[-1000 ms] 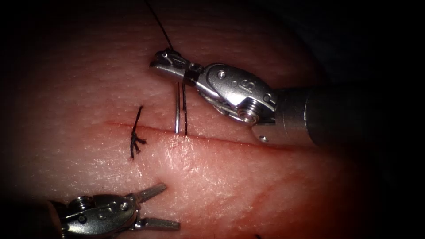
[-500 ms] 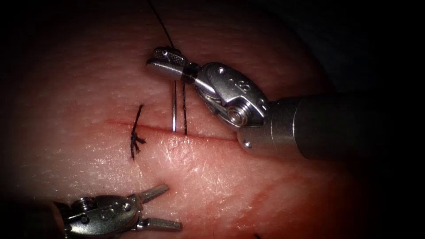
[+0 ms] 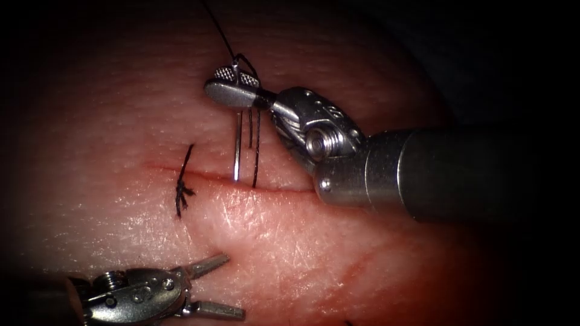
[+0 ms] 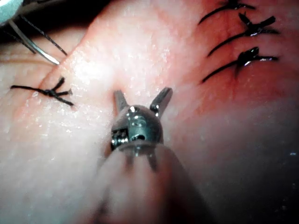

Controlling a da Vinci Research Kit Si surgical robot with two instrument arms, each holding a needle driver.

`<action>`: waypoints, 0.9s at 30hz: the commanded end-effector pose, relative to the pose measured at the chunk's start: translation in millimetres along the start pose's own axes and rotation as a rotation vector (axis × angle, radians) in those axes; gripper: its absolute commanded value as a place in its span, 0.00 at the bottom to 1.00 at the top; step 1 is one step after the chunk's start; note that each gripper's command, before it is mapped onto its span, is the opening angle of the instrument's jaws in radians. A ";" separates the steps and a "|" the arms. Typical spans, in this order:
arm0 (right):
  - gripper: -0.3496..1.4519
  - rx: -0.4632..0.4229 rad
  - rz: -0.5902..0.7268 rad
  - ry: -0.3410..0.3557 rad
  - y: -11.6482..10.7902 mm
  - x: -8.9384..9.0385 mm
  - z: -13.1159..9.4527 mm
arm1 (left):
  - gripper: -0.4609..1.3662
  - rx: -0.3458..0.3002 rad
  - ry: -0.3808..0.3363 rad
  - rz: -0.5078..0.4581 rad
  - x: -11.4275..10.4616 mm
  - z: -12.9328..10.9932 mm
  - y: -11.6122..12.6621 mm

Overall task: Wound Closure
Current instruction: Throw the needle through the bottom of the skin beneth the wound with the right driver

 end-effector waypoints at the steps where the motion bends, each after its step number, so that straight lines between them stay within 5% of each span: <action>1: 0.00 -0.012 0.049 -0.008 0.0 0.0 0.0 | 0.60 0.001 0.000 0.000 0.0 0.0 0.0; 27: 0.00 0.098 0.601 -0.152 -1.7 -5.3 1.0 | 0.61 0.000 -0.002 0.001 -0.1 -0.7 -0.3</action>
